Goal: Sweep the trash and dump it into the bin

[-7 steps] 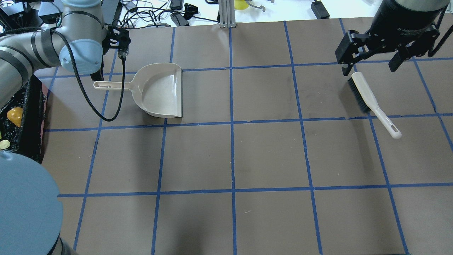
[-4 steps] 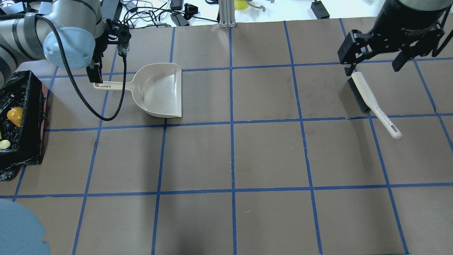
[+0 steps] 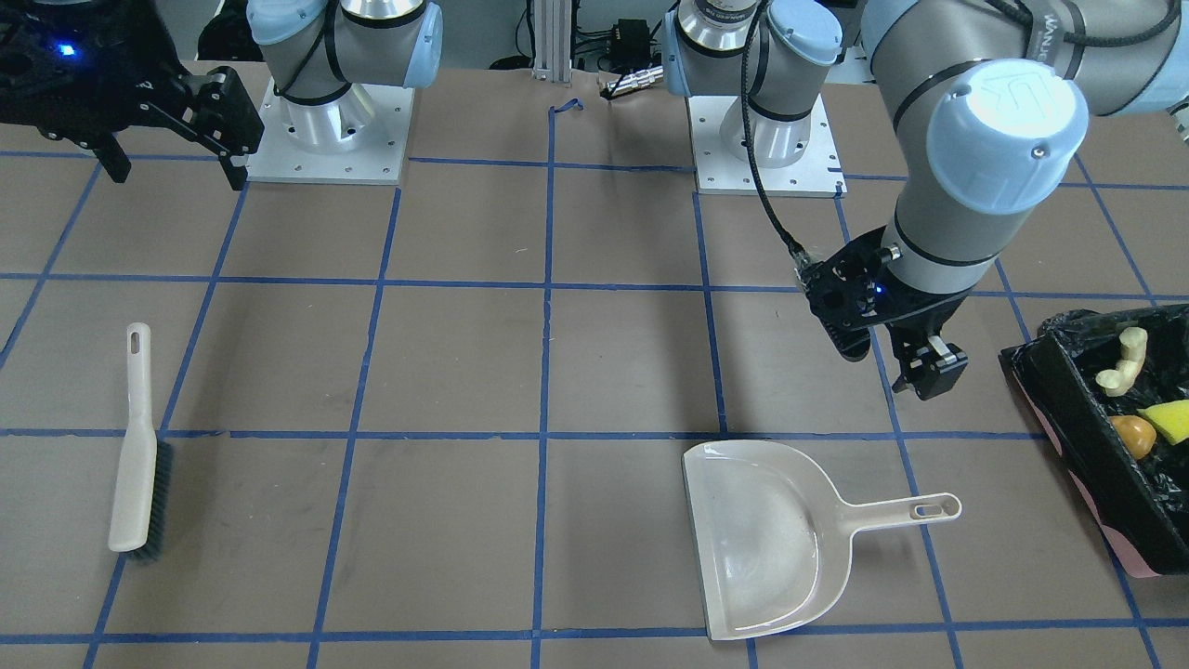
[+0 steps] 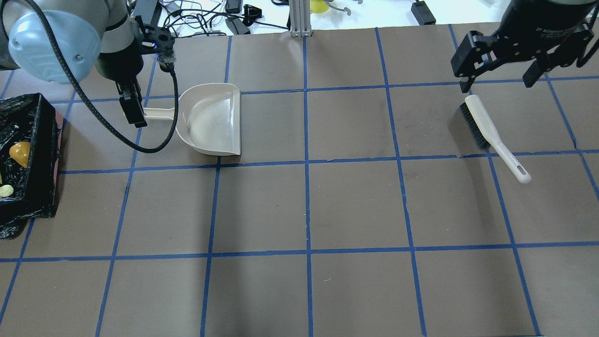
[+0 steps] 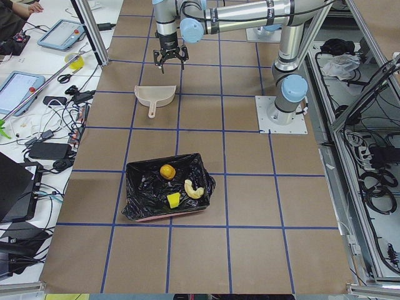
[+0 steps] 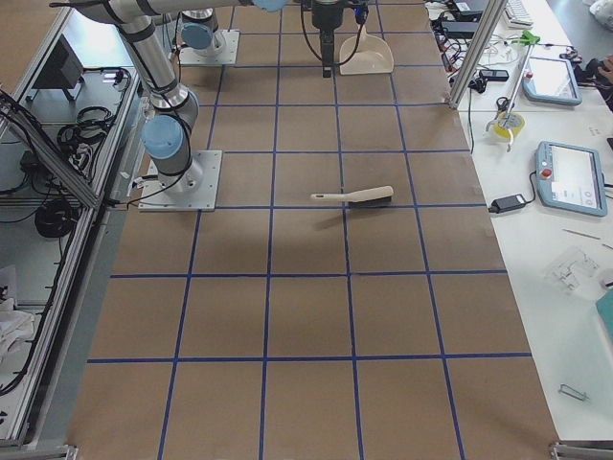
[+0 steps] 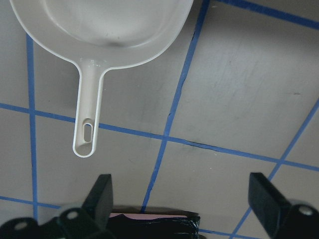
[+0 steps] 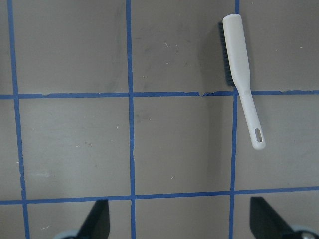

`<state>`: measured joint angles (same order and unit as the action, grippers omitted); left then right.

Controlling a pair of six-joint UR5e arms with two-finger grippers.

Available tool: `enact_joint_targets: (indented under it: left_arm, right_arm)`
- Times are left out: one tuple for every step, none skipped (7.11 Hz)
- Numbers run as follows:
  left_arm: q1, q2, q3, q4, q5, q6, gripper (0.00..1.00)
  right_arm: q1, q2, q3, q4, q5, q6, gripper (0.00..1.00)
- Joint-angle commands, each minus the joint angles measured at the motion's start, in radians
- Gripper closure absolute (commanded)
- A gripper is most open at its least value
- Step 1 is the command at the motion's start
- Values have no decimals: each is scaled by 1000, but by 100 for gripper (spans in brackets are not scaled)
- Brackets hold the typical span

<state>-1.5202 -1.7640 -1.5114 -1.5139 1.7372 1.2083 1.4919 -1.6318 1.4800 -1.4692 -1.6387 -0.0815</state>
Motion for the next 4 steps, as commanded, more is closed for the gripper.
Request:
enact_joint_targets:
  left_arm:
    - [-9, 33, 2, -84, -190, -280, 0]
    - [-20, 41, 0, -113, -252, -374, 0]
    - [-46, 60, -1, -184, -254, -435, 0]
    - [-72, 67, 2, -187, -245, -484, 0]
  right_arm:
    - [-6, 12, -4, -5, 10, -14, 0]
    - [-6, 51, -24, -35, 8, -14, 0]
    - [-2, 81, -30, -80, 10, -12, 0]
    - [4, 101, -33, -123, 52, -1, 0]
